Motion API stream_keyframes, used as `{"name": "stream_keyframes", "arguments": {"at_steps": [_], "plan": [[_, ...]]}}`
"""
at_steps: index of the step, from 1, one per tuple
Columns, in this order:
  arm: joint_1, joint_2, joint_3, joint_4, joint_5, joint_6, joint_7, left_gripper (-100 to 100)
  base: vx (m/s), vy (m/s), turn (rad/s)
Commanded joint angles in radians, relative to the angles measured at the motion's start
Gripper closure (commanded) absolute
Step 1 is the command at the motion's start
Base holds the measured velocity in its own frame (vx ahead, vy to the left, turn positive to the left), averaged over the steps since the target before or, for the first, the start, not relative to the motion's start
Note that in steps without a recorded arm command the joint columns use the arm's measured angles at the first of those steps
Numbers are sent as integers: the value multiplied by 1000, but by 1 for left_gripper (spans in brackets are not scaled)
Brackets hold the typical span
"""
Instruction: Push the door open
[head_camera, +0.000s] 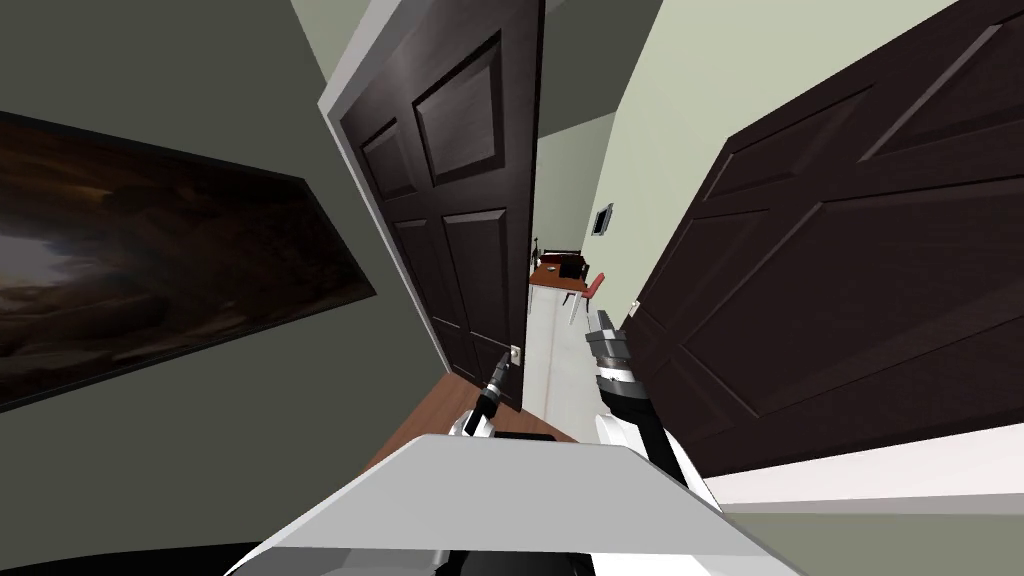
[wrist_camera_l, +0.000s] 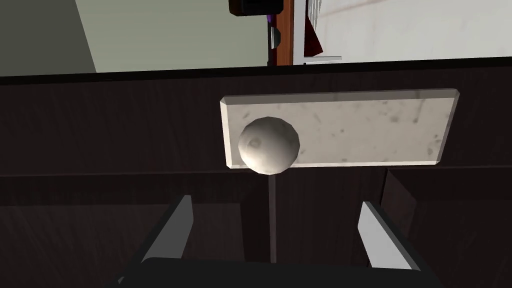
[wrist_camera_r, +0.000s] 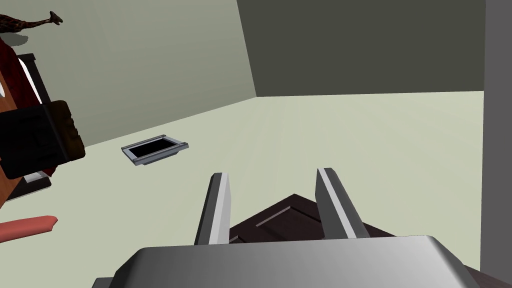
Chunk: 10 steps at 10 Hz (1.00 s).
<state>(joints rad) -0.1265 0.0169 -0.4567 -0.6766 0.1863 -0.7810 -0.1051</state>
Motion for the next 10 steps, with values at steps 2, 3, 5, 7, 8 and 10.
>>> {"name": "stream_keyframes", "arguments": {"at_steps": [2, 3, 5, 7, 8, 10], "plan": [[-1, -36, 7, 3, 1, -2, 2, -100, 202, -73, -29], [-1, -49, 8, 4, 1, -2, 2, -100, 145, -62, 18], [0, -37, 7, 14, 1, -12, 5, 100, 20, -8, 1], [0, -37, 7, 14, 1, -12, 5, 100, -10, 7, -3], [0, -37, 7, 14, 1, -12, 5, 100, -9, 4, 2], [0, -37, 7, 14, 1, -12, 5, 100, -3, 1, 1]]}}
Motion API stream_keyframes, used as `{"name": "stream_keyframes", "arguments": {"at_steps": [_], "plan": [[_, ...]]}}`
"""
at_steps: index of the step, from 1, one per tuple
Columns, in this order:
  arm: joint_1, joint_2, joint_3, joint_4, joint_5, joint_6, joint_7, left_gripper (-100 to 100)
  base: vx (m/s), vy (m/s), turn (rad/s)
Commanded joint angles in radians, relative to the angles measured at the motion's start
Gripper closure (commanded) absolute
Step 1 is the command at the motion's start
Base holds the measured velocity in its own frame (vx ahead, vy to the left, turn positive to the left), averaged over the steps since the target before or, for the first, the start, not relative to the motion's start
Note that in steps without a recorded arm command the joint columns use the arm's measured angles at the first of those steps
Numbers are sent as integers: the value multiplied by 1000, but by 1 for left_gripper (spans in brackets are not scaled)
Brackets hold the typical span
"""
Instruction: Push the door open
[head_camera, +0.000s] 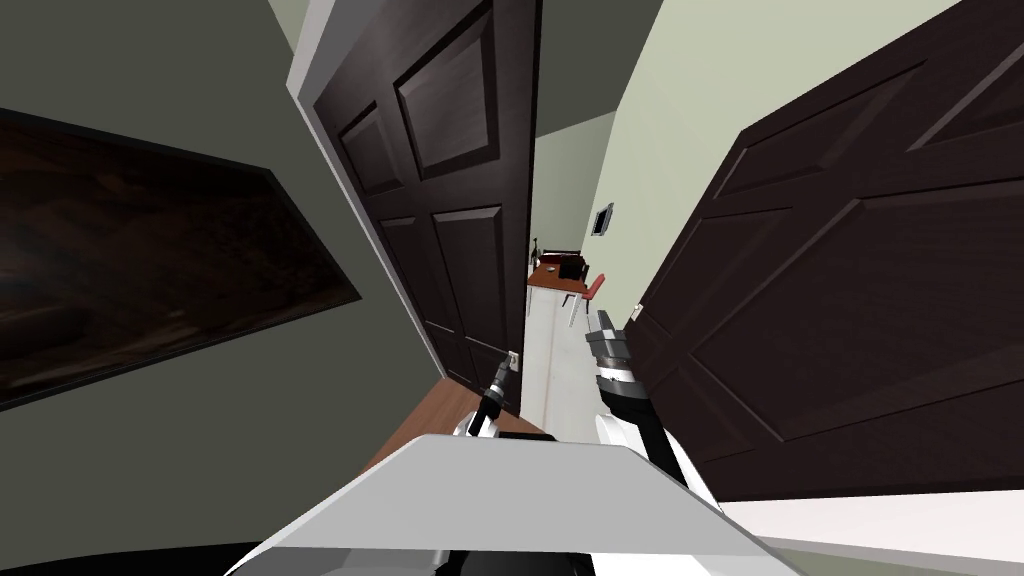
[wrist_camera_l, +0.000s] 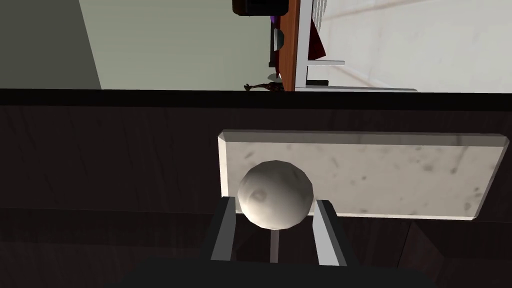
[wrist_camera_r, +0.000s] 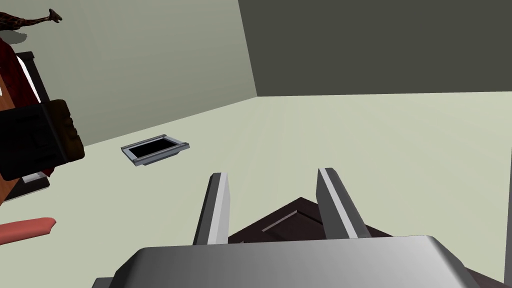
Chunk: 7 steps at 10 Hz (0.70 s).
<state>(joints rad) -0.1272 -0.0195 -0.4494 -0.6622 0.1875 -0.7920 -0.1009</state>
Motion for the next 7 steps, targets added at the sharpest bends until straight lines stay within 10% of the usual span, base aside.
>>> {"name": "stream_keyframes", "arguments": {"at_steps": [1, 5, 6, 7], "plan": [[-2, 16, 15, 1, 5, -1, -3, 100, 79, -32, 28], [-6, 43, 48, 5, 15, -2, -10, 100, 157, -99, 51], [-2, 55, 36, -6, 13, 8, -6, -100, -34, -27, 52], [-2, 55, 36, -6, 13, 8, -6, -100, -143, 21, 5]]}}
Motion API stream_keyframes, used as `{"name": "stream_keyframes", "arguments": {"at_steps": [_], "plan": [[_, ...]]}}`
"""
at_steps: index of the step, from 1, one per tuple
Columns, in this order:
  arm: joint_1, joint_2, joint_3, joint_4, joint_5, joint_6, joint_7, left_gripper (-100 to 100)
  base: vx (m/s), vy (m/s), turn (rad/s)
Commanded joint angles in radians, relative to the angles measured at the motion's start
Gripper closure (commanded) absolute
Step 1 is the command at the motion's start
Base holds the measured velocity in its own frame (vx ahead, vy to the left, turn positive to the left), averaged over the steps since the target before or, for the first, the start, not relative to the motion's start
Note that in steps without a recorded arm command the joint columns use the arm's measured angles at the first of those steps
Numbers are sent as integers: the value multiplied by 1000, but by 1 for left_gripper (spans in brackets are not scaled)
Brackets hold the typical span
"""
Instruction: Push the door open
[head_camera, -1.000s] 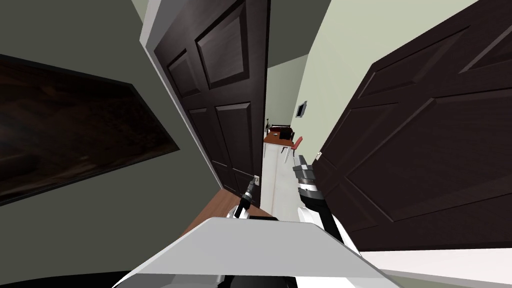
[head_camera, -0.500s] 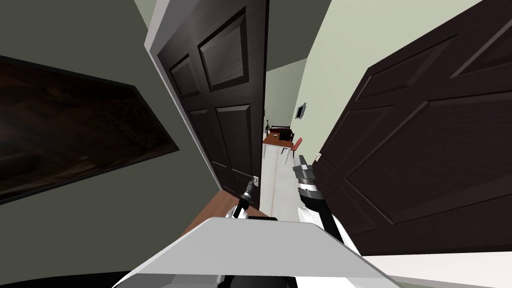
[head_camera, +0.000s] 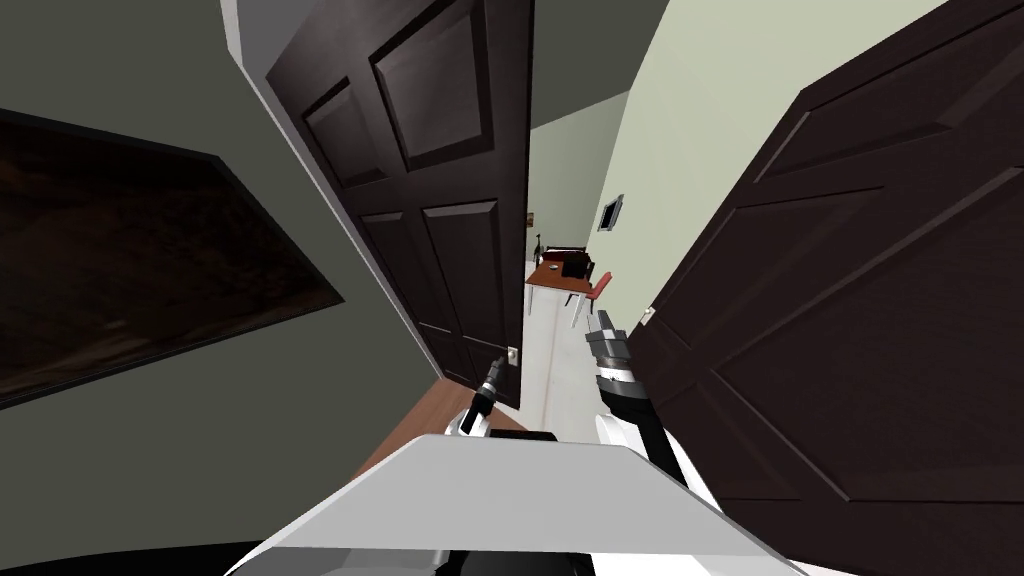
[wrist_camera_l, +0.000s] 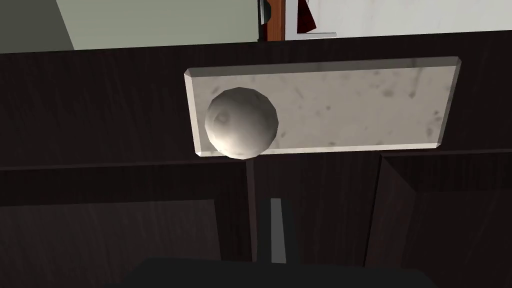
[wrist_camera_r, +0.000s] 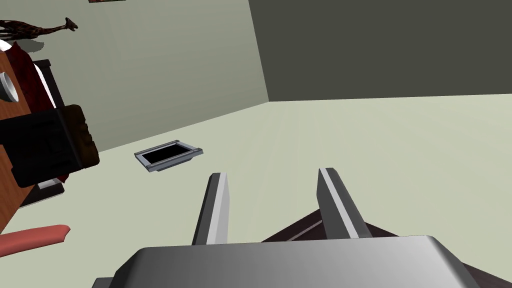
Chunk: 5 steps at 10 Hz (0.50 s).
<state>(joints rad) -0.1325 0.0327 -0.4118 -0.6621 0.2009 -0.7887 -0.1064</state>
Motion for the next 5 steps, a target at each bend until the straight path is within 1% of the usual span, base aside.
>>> {"name": "stream_keyframes", "arguments": {"at_steps": [1, 3, 4, 5], "plan": [[4, 6, -3, -9, 0, 5, 0, -100, -169, 37, 11], [6, 6, -6, -15, 1, 7, 1, -100, -206, 35, 30], [7, 1, -8, -18, 2, 8, 1, -100, -203, 41, 25], [8, -12, -10, -23, 3, 10, 2, -100, -213, 17, 31]]}}
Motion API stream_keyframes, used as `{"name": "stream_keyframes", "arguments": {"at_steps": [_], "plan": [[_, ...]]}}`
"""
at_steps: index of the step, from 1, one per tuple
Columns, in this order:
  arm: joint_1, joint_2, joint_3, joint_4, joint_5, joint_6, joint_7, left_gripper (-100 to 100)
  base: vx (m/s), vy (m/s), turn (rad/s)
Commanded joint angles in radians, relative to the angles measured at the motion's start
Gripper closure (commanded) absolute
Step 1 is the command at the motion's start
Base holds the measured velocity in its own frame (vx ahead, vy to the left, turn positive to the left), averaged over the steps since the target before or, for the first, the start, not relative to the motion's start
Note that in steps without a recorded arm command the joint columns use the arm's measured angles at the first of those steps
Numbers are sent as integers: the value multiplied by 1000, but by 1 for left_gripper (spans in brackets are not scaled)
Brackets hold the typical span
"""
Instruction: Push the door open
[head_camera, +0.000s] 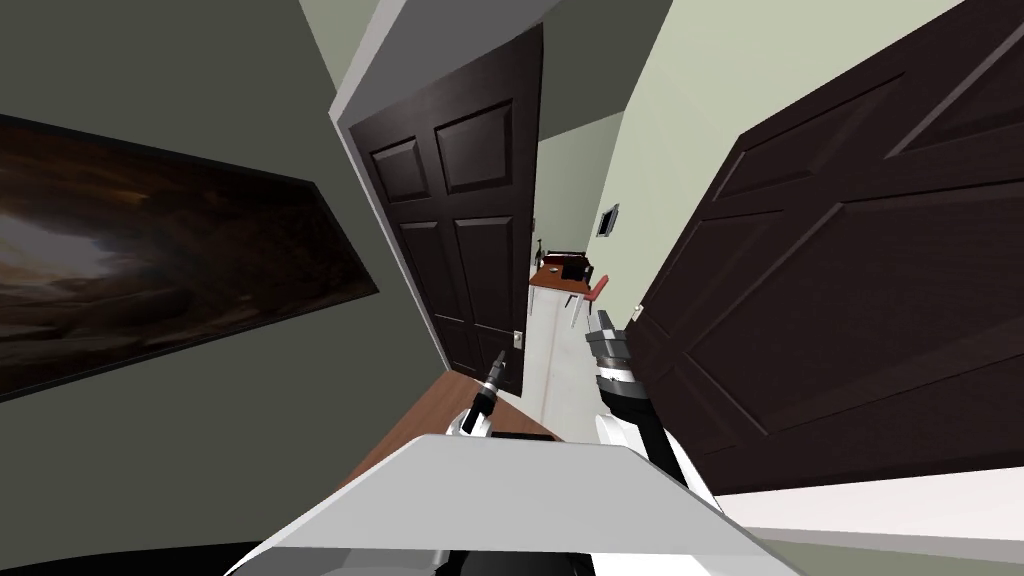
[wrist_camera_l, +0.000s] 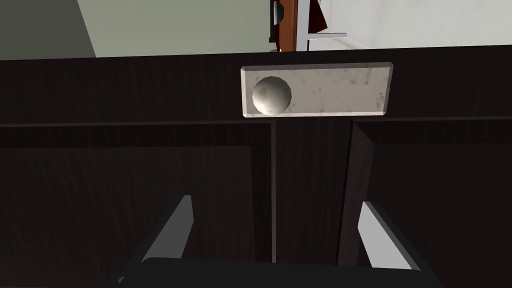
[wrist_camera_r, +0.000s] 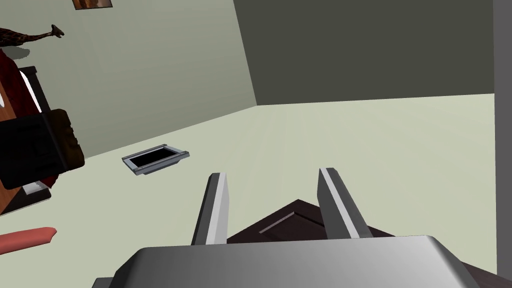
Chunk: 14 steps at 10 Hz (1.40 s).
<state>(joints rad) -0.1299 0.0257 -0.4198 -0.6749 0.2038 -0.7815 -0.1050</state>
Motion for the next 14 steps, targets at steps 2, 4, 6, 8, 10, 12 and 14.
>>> {"name": "stream_keyframes", "arguments": {"at_steps": [2, 4, 6, 8, 10, 12, 14], "plan": [[7, -34, -5, -15, 1, 4, 1, -100, -214, 0, 31], [3, -6, 0, -10, 2, 2, 0, -100, -3, -23, -18], [2, 3, 3, -7, 2, -1, 0, -100, 184, -51, -17], [1, 10, 7, -4, 3, -5, -1, -100, 189, -75, -24], [-1, 8, 11, 0, 4, -9, -1, -100, 194, -78, -21], [-2, -2, 15, 3, 4, -13, -2, -100, 191, -47, -30], [-4, -23, 20, 6, 5, -17, -2, -100, 180, -62, -22]]}}
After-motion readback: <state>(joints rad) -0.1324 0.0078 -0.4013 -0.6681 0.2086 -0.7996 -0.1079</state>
